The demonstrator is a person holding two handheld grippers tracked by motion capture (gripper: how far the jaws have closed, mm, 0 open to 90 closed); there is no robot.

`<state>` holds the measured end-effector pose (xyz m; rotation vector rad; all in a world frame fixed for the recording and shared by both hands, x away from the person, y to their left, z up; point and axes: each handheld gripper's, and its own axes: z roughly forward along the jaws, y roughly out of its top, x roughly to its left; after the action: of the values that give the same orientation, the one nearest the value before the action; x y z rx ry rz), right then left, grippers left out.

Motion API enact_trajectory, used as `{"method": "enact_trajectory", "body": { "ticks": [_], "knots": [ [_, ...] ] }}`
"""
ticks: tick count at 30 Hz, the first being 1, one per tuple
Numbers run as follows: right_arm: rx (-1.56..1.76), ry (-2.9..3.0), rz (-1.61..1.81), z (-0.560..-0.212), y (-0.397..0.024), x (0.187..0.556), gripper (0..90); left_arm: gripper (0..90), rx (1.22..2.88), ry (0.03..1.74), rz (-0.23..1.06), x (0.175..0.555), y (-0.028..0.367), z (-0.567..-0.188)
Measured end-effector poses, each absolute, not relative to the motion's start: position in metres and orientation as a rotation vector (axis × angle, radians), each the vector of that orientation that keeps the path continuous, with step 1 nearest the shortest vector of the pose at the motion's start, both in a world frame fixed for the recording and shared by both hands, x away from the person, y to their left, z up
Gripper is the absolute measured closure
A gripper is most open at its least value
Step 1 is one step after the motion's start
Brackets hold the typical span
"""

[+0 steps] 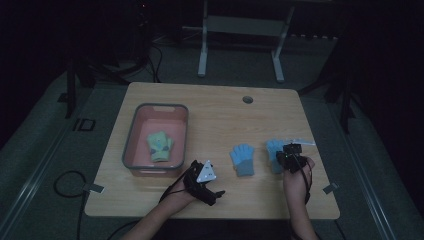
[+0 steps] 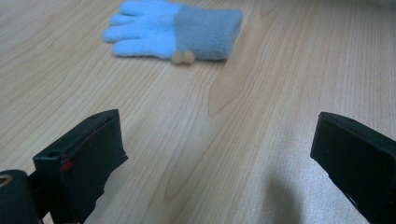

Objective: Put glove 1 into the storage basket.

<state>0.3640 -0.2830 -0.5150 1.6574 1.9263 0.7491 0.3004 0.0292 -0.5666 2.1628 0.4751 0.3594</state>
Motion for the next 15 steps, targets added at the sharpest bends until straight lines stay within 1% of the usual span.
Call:
{"method": "enact_trajectory", "body": {
  "ticks": [4, 8, 10, 14, 15],
  "knots": [
    [1.657, 1.922, 0.716, -0.524, -0.278, 0.366, 85.7, 2.7, 2.163, 0.469, 0.359, 0.300, 0.030, -0.566],
    [1.691, 1.939, 0.689, -0.542, -0.278, 0.370, 83.4, 2.7, 2.155, 0.474, 0.354, 0.300, 0.031, -0.566],
    [1.689, 1.938, 0.697, -0.545, -0.278, 0.370, 82.8, 2.7, 2.151, 0.480, 0.350, 0.300, 0.031, -0.566],
    [1.680, 1.949, 0.722, -0.546, -0.280, 0.369, 77.6, 2.7, 2.160, 0.476, 0.349, 0.300, 0.030, -0.567],
    [1.680, 1.949, 0.722, -0.546, -0.280, 0.369, 77.6, 2.7, 2.160, 0.476, 0.349, 0.300, 0.030, -0.567]
  ]
}}
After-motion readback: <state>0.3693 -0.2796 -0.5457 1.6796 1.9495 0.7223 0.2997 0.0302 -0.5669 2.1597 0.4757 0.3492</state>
